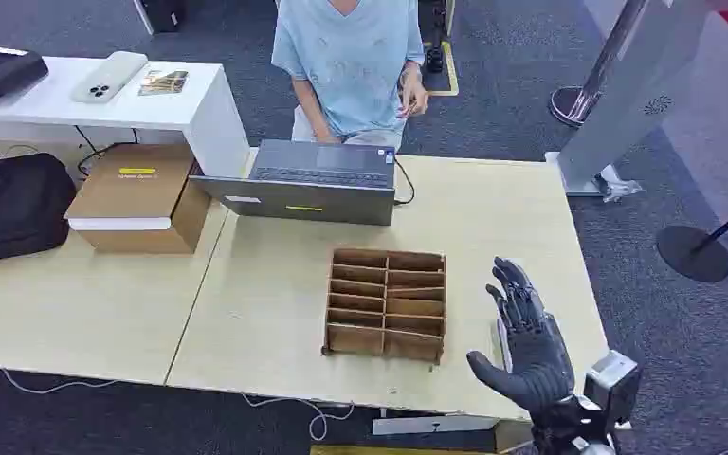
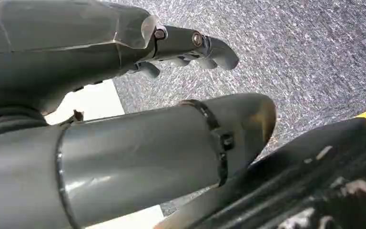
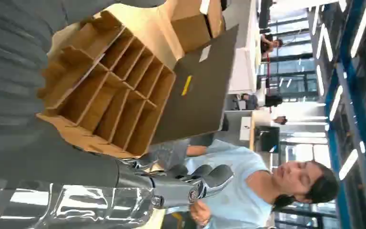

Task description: Pass the card to the sensor for recognition and then transmit it.

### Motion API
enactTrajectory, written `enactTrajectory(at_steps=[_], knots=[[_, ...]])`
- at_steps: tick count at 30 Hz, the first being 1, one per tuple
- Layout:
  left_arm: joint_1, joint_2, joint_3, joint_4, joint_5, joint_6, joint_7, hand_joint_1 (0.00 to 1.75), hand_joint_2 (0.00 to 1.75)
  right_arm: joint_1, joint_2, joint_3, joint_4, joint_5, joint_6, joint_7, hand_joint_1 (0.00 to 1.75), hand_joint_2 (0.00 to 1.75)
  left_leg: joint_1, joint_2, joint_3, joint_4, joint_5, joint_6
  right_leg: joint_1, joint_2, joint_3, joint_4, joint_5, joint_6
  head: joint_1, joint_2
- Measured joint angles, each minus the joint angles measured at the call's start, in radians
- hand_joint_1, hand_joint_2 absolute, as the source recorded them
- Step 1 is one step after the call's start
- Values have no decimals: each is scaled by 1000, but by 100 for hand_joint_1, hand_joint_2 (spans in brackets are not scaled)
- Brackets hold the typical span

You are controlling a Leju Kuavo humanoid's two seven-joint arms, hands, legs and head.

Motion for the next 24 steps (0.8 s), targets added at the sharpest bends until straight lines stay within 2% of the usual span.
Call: enactTrajectory(at_steps=[2,4,7,9,11,14,18,24], knots=[[0,0,0,0,0,0,0,0,0,-23,-10,13,0,16,-8,-7,0,175,0,0,0,0,0,0,0,0,0,0,0,0,0,0],[0,0,-1,0,0,-1,-1,0,0,-54,-27,32,1,57,-45,-16,0,175,0,1,0,0,0,0,0,1,0,0,1,0,0,0],[0,0,-2,0,0,-1,-8,0,0,-114,-46,57,1,245,-209,-13,0,175,0,1,0,0,1,0,0,1,0,0,1,0,0,0],[0,0,-4,0,0,1,-15,0,0,-162,-56,81,2,425,-343,32,0,175,0,2,0,0,1,-1,0,2,0,0,2,0,0,0],[0,0,-12,0,0,1,-18,0,0,-215,-69,106,6,575,-448,69,0,175,0,2,0,0,1,-1,0,2,0,0,2,0,0,0],[0,0,-30,0,0,-2,-19,0,0,-313,-94,148,31,778,-567,133,0,175,0,2,1,0,2,-1,0,3,0,1,3,-1,0,0],[-1,0,-58,0,0,-8,-21,0,0,-476,-116,209,113,995,-642,220,0,175,0,3,1,0,3,-2,0,5,-1,1,4,-1,0,0],[-9,2,-94,0,0,-18,-20,0,0,-774,-114,306,327,1107,-628,304,0,175,0,3,-1,0,6,-2,0,5,-2,3,7,-2,0,0]])
